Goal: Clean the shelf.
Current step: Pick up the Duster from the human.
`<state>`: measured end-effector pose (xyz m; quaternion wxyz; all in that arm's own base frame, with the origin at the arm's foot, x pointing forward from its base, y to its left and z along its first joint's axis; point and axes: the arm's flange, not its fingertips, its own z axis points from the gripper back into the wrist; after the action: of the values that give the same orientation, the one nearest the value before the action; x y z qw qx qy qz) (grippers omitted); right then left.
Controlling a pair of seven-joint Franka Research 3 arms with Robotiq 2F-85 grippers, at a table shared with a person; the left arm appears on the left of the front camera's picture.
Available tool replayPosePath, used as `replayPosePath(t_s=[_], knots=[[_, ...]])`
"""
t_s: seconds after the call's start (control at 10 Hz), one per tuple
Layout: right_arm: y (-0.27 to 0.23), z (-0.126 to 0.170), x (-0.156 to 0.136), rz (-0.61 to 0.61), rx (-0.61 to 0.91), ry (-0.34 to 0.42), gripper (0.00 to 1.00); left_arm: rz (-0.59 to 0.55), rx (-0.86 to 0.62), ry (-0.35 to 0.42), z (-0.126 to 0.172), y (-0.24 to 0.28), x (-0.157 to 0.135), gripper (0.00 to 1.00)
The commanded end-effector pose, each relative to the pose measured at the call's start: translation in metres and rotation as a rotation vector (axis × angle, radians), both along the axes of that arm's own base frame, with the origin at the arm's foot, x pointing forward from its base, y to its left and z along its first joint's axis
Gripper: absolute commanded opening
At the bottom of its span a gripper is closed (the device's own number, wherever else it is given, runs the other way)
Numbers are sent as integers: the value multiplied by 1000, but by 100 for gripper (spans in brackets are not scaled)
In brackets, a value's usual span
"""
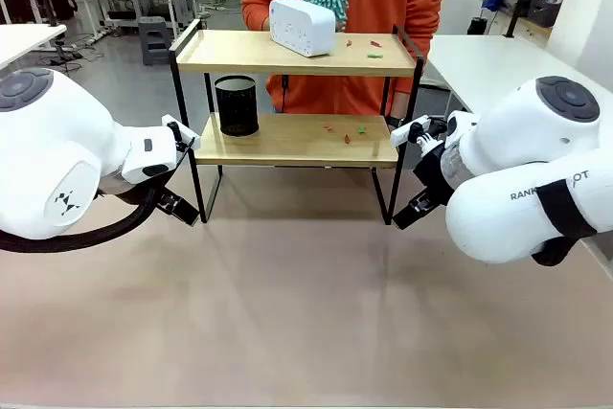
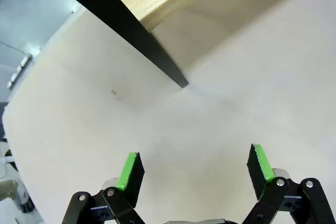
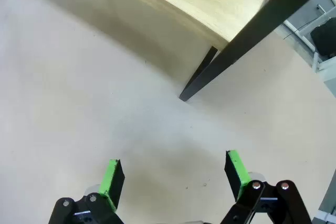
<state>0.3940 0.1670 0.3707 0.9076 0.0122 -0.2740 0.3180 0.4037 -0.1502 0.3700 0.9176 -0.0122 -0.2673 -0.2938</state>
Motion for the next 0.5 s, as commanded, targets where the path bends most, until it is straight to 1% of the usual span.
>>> replayPosePath(t_s=[0.0, 0.4], knots=[[0, 0, 0, 0, 0, 0, 100, 0, 0, 0, 0, 0, 0, 100], [0, 0, 0, 0, 0, 0, 100, 0, 0, 0, 0, 0, 0, 100]])
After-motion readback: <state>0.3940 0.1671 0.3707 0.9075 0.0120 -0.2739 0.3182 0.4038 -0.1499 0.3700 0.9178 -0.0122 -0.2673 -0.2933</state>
